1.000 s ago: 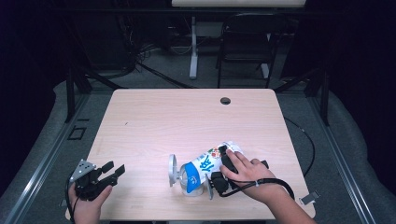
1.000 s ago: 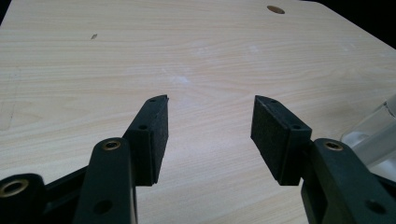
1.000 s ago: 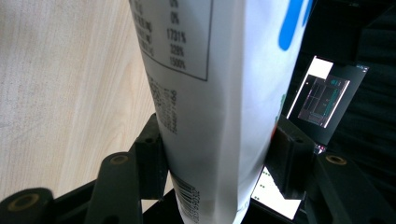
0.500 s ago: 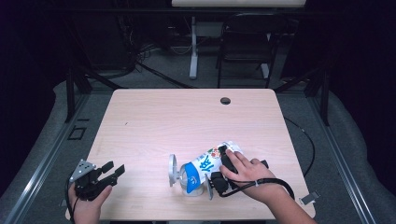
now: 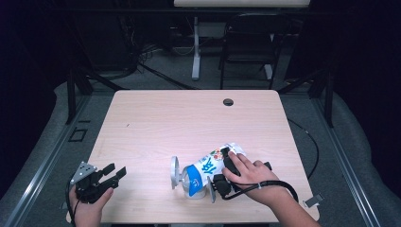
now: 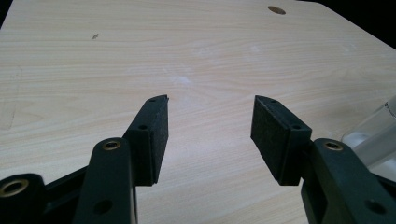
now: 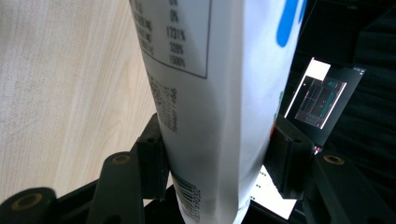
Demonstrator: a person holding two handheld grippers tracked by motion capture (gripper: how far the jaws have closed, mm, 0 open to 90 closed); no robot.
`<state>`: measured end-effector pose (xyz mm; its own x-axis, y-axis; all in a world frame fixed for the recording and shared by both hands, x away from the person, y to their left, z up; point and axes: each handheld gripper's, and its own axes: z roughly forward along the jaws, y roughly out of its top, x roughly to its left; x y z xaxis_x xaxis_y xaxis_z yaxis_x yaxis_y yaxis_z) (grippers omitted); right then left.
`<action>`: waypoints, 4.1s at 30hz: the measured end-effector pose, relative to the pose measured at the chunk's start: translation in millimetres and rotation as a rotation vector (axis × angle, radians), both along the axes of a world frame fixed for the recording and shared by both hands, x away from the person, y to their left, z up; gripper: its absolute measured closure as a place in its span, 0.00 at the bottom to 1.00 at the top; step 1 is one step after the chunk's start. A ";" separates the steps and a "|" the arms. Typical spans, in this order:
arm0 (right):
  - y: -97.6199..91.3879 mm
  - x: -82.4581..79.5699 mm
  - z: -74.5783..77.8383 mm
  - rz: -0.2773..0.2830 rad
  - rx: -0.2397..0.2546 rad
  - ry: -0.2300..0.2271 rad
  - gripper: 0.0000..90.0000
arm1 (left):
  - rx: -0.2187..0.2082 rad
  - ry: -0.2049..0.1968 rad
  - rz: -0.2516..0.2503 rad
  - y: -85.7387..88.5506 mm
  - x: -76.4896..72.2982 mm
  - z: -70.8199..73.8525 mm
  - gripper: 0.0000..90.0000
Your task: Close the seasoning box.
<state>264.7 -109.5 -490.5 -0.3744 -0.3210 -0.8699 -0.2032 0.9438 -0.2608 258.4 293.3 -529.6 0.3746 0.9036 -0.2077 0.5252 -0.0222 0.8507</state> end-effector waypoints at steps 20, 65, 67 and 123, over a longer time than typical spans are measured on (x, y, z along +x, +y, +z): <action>1.1 -1.7 1.5 0.010 -0.022 -0.013 0.55 | 0.000 0.001 0.001 -0.2 0.1 -0.1 0.52; 1.8 -4.3 1.3 0.019 -0.037 -0.017 0.62 | 0.005 0.002 0.002 -0.2 0.5 -0.6 0.52; 1.8 -4.4 1.5 0.019 -0.037 -0.017 0.62 | 0.006 0.003 0.001 0.4 0.5 -0.7 0.52; 3.4 -7.7 3.6 0.033 -0.059 -0.028 0.66 | 0.003 0.008 0.006 1.5 0.7 -1.4 0.52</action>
<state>257.0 -106.1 -486.9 -0.3389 -0.3839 -0.8589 -0.2260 0.9195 -0.3218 259.1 294.8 -531.0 0.3674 0.9066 -0.2076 0.5319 -0.0217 0.8465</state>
